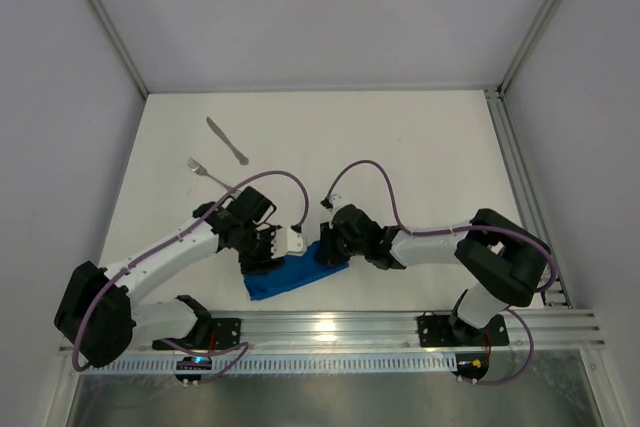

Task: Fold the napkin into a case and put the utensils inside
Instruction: Smooth out the smaller rectangle-folded napkin at the center of the board.

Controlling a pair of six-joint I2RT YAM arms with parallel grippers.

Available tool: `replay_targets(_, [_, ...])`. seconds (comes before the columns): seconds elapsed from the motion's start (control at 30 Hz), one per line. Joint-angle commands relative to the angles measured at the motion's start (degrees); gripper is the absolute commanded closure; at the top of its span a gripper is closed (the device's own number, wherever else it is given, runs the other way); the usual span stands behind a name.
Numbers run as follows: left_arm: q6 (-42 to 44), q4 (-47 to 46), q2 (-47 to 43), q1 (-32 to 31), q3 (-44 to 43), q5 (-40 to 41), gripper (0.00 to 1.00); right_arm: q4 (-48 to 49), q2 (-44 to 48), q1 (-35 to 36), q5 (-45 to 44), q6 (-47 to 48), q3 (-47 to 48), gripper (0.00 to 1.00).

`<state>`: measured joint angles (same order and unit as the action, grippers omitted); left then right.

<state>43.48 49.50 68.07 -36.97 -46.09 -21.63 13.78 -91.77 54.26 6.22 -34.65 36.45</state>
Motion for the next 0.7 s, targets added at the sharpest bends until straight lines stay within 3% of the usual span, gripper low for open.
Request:
replay_targets(0.0, [0.46,-10.46,0.57,-0.73,4.68,6.6,0.47,-2.09,-1.49,-0.38,-0.94,1.34,0.2,0.86])
replay_targets(0.03, [0.55,-10.47,0.57,-0.73,4.95,6.42,0.37,-2.0,-1.49,-0.38,-0.86,1.34,0.12,0.86])
replay_targets(0.1, [0.9,-11.09,0.83,-1.7,5.3,6.68,0.31,-1.74,-1.66,-0.56,-0.68,1.26,-0.06,0.86])
replay_targets(0.67, [3.98,-16.18,2.85,-8.55,11.72,9.15,0.29,-0.95,-2.1,-0.91,0.02,0.82,0.47,0.87])
